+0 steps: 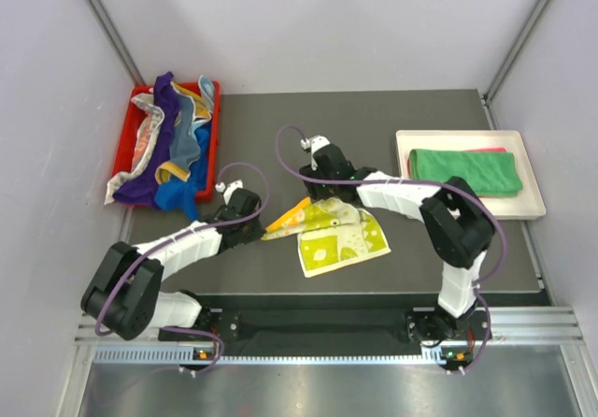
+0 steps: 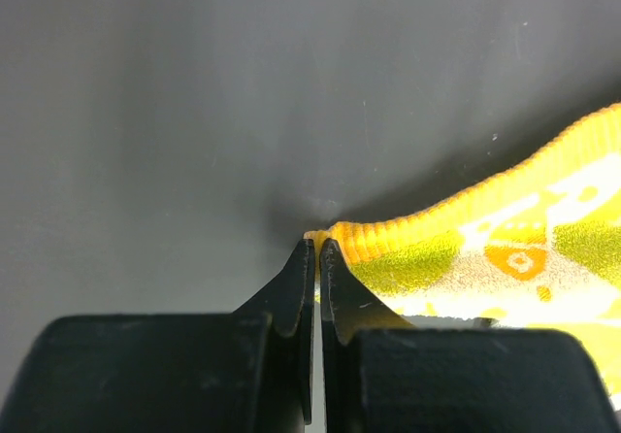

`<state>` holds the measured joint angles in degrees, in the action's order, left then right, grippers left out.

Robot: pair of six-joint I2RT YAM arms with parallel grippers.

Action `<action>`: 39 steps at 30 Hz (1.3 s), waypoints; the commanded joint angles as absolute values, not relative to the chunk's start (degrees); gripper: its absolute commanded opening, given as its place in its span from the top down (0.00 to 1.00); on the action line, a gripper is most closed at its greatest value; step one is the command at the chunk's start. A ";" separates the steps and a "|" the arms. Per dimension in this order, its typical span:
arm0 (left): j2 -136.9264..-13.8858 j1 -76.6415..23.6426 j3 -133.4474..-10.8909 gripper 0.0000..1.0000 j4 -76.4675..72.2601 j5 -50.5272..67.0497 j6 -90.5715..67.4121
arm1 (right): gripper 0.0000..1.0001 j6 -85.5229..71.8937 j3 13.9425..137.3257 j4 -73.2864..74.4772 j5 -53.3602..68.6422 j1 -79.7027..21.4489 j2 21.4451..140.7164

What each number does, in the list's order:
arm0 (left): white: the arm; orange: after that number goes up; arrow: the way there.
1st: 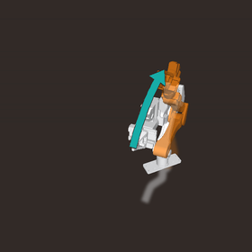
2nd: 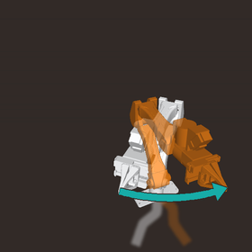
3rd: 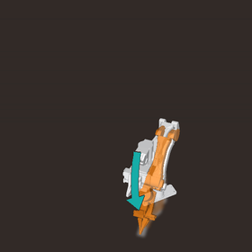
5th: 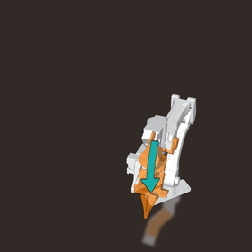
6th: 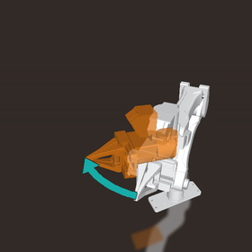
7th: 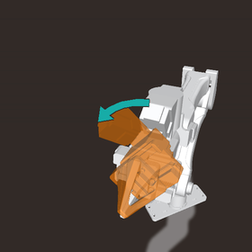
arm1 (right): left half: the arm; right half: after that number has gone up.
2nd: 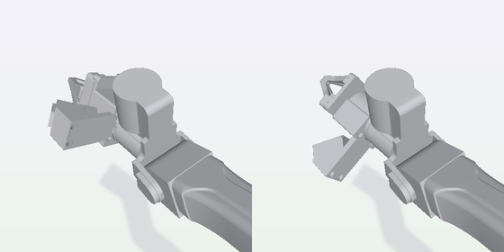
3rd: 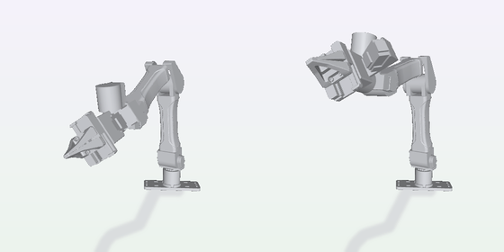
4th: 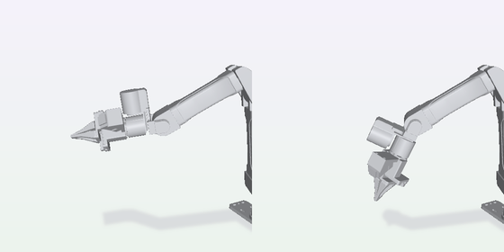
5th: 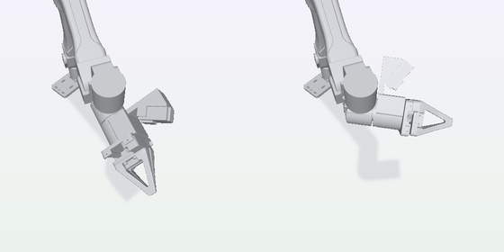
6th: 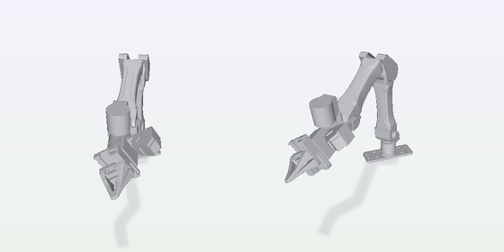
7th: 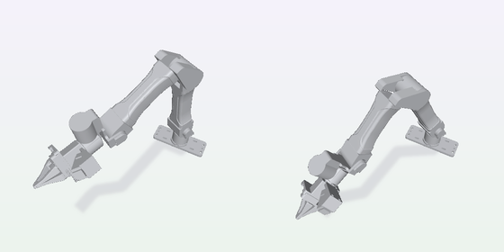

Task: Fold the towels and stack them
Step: Flatten out the crumpled towel

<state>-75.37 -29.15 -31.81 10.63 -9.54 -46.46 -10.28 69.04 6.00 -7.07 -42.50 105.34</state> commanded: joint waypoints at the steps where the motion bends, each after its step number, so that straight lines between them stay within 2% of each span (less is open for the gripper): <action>1: -73.92 -28.92 -31.38 1.00 10.11 -8.70 -46.41 | 0.43 -7.03 73.82 9.22 -4.83 -42.19 109.59; 11: -72.86 -28.92 -31.64 1.00 10.81 -9.23 -45.79 | 0.41 -8.61 71.19 8.79 -6.86 -42.36 111.80; 14: -72.77 -28.92 -31.82 1.00 10.81 -9.32 -45.79 | 0.55 -9.40 70.40 7.38 -6.50 -42.45 110.92; 15: -72.69 -28.92 -32.08 1.00 10.81 -9.32 -45.79 | 0.65 -9.49 70.57 7.56 -6.76 -42.45 110.74; 20: -72.51 -28.92 -33.66 1.00 11.86 -9.75 -45.26 | 0.84 -9.49 72.33 9.23 -10.19 -42.28 109.52; 26: -72.42 -28.92 -37.08 1.00 13.79 -10.99 -44.21 | 0.95 -10.46 73.56 9.41 -13.88 -40.70 105.39; 31: -73.12 -28.92 -42.09 1.00 15.99 -12.65 -41.93 | 1.00 -11.16 71.99 7.03 -15.99 -39.46 101.43; 39: -74.89 -29.00 -54.48 1.00 21.09 -15.11 -35.78 | 1.00 -9.58 69.96 3.78 -19.50 -39.11 91.68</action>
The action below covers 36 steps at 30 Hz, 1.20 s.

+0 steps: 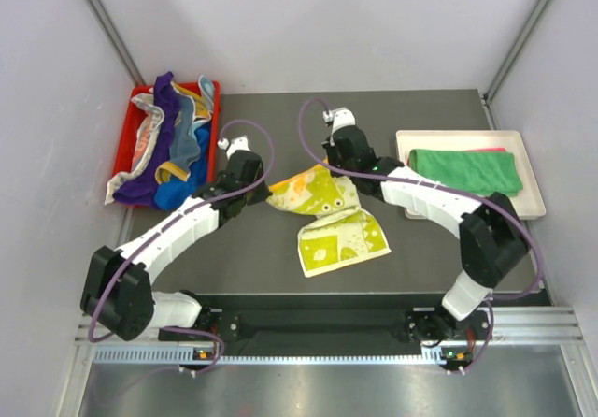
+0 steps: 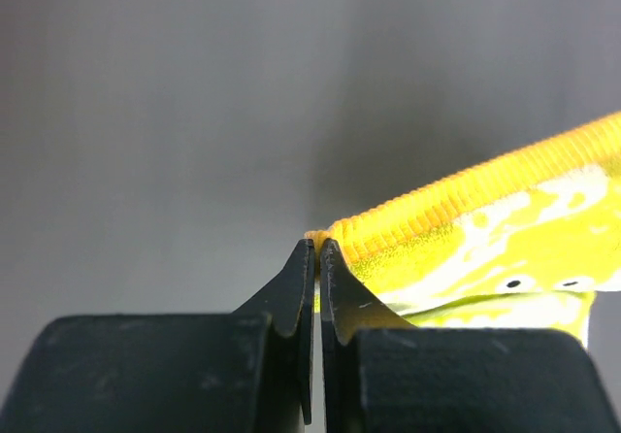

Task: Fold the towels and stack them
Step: Flatten out the crumpled towel

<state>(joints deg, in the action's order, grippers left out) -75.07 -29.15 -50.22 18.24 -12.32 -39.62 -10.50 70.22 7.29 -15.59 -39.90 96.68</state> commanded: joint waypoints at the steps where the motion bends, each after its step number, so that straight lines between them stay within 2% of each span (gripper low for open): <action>1: -74.62 -29.00 -55.28 1.00 21.70 -15.55 -34.81 | 1.00 -9.58 69.61 3.61 -19.95 -39.11 90.71; 12: -65.92 -29.27 -72.14 1.00 24.08 -12.83 -20.23 | 1.00 -7.47 74.34 8.52 -20.22 -39.02 75.42; 25: -64.86 -31.02 -97.10 1.00 26.89 2.89 -14.15 | 1.00 -6.06 87.18 17.83 -14.24 -39.37 62.14; 36: -61.62 -31.38 -100.20 1.00 26.37 9.05 -16.34 | 0.99 -8.52 89.92 21.71 -9.15 -40.25 55.73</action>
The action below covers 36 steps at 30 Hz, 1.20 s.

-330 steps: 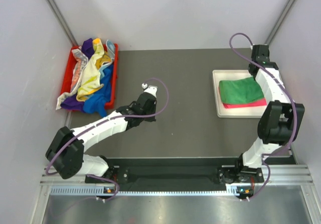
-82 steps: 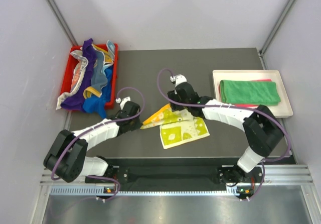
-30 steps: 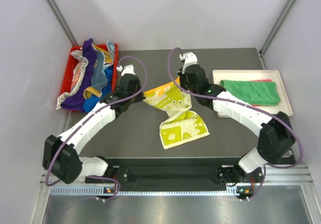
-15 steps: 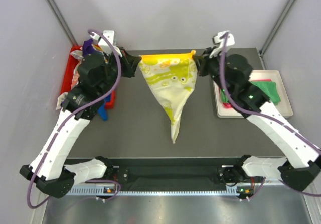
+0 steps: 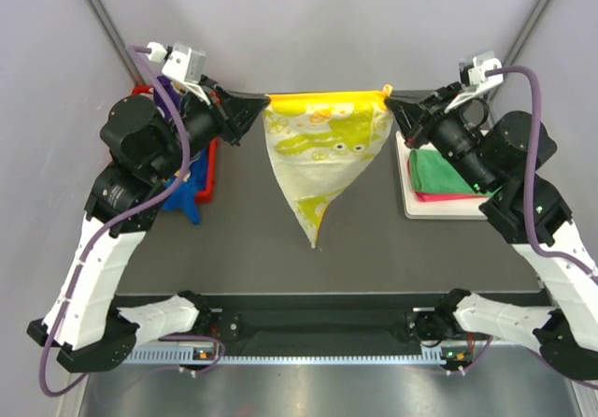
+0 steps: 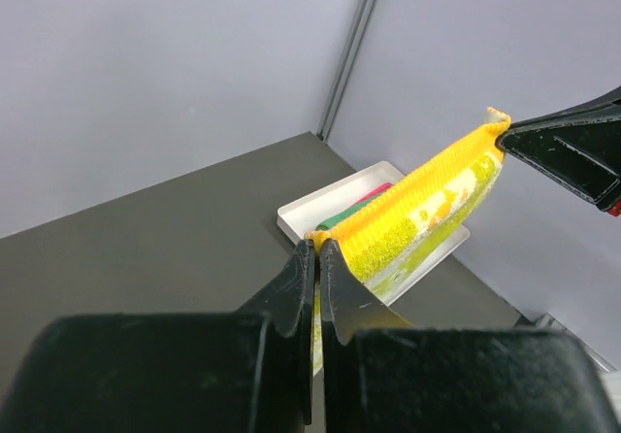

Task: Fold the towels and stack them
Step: Flatten out the crumpled towel

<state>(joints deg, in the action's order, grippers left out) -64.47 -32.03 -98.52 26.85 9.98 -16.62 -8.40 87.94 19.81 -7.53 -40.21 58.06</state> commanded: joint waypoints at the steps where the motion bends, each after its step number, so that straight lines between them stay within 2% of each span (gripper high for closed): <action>1: -61.35 -31.46 -99.67 1.00 26.19 9.49 -16.61 | 1.00 -8.79 89.91 21.88 -8.88 -40.25 55.37; 9: -58.10 -31.46 -96.77 1.00 26.36 7.48 -19.60 | 1.00 -8.88 91.67 23.12 -9.74 -40.78 56.60; 15: -61.16 -31.38 -89.58 1.00 24.79 -3.42 -20.48 | 1.00 -7.03 89.30 21.19 -14.68 -39.64 63.62; 21: -77.14 -26.55 -87.88 1.00 15.13 -6.24 -19.51 | 1.00 -9.67 88.07 14.34 -5.54 -27.61 76.88; 25: -95.91 -21.02 -98.06 1.00 9.15 -4.75 -19.87 | 1.00 -10.63 91.74 6.95 -1.24 -21.37 91.96; 28: -109.09 -19.08 -109.65 1.00 6.68 -3.52 -18.63 | 1.00 -10.72 99.21 3.87 -0.18 -17.85 103.77; 31: -122.37 -17.50 -124.16 1.00 9.75 -1.85 -17.49 | 1.00 -11.34 111.92 4.39 3.16 -16.27 116.04; 33: -127.16 -16.79 -129.17 1.00 9.06 -1.58 -17.31 | 1.00 -12.21 116.00 4.31 4.13 -15.65 121.18; 36: -132.09 -15.56 -128.16 1.00 5.12 -0.97 -18.10 | 1.00 -13.27 119.61 1.68 4.66 -14.85 128.13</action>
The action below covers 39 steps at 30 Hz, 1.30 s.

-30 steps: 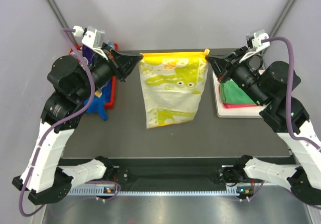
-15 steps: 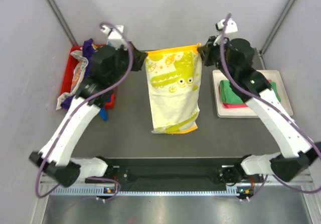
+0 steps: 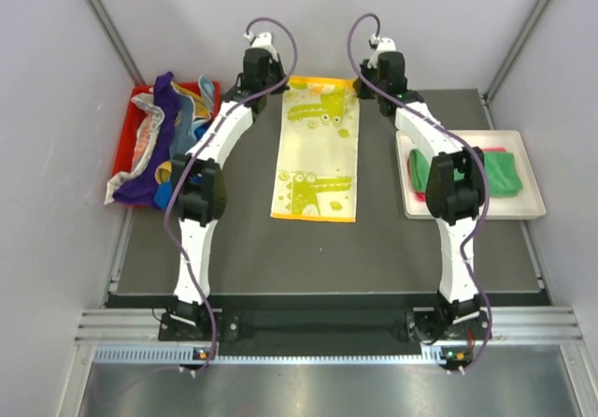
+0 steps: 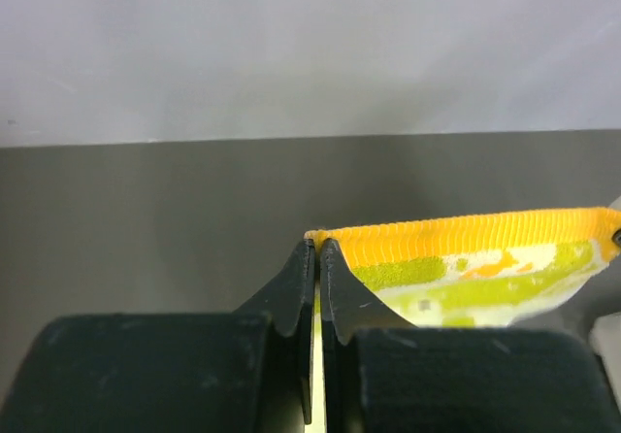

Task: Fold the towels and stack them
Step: Flatten out the crumpled towel, then fold the towel

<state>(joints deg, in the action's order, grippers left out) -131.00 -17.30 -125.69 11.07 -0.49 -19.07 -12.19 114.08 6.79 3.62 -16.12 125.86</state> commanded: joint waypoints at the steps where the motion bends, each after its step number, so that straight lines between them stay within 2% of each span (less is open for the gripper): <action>1: -133.23 -15.21 -127.01 1.00 3.44 -0.53 -18.19 | 1.00 -13.62 119.97 0.45 4.83 -14.33 130.23; 7: -134.30 -14.85 -118.84 1.00 -3.16 1.41 -18.02 | 1.00 -15.91 116.03 -4.30 5.80 -13.97 131.58; 16: -124.99 -14.94 -99.07 1.00 -11.16 2.46 -19.16 | 1.00 -17.23 91.70 -12.21 5.63 -15.03 119.28; 26: -113.66 -15.03 -79.39 1.00 -16.17 2.11 -18.98 | 1.00 -17.67 74.63 -15.91 3.69 -17.75 108.82; 39: -104.42 -15.64 -66.27 1.00 -18.98 2.10 -19.16 | 1.00 -19.16 60.57 -18.46 0.97 -20.65 99.41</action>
